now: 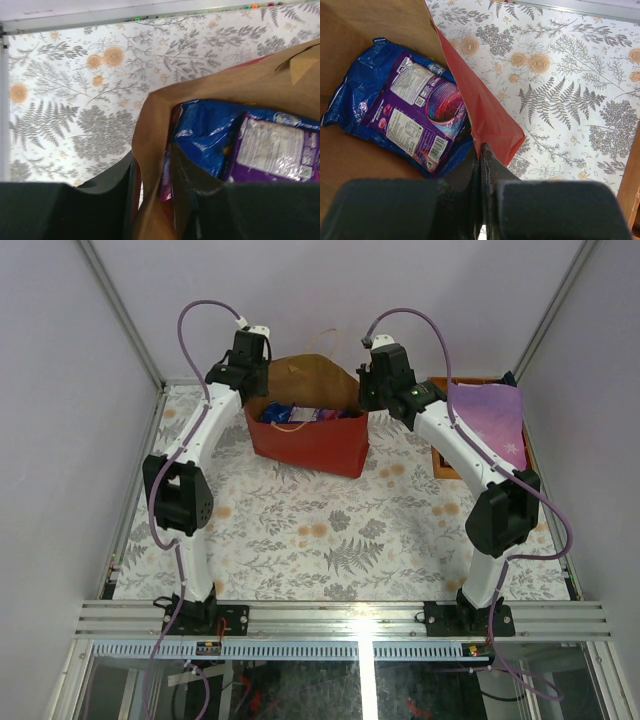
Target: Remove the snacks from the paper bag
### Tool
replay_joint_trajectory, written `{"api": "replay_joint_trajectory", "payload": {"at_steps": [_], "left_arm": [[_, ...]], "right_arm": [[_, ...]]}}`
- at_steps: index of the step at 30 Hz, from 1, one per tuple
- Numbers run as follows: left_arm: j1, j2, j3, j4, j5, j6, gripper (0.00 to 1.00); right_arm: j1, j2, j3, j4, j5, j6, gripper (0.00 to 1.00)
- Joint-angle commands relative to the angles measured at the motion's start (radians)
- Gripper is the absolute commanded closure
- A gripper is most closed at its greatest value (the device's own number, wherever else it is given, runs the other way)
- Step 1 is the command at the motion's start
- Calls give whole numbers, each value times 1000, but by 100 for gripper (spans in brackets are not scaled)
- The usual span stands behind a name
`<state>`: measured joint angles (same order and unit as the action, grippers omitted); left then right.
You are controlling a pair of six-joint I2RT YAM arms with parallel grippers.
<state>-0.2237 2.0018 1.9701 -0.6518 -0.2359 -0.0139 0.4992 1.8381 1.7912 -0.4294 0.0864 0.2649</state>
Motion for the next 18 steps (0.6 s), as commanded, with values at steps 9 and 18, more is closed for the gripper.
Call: {"api": "replay_joint_trajectory", "payload": {"at_steps": [9, 18], "left_arm": [[6, -251, -191, 67, -40, -31, 100], [-45, -471, -322, 69, -112, -77, 100]], "right_arm": [[6, -83, 12, 164, -8, 6, 100], [6, -190, -54, 172, -48, 39, 100]]}}
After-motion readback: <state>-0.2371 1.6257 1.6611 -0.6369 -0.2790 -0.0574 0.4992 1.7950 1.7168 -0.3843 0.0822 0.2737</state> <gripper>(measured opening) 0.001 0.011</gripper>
